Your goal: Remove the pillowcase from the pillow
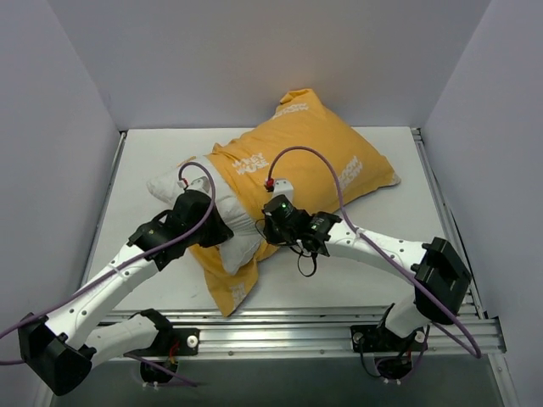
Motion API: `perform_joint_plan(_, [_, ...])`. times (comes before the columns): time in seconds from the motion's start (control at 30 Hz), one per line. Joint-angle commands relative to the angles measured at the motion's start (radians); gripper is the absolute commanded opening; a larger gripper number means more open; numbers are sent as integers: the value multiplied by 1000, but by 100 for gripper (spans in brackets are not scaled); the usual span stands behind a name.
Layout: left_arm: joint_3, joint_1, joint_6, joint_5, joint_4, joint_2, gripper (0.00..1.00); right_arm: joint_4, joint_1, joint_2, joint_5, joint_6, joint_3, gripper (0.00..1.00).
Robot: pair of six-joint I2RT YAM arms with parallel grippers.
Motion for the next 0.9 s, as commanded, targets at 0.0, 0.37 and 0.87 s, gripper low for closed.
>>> perform_joint_plan(0.0, [213,20,59,-78,-150,-93,2,-48,-139,-22,146,22,-70,0])
perform_joint_plan(0.37, [452,209,125,82,-298,-101,2,38,-549,-128,-11,-8,-146,0])
perform_joint_plan(0.87, [557,82,38,167,58,110,2,194,-317,-462,-291,-1,-415,79])
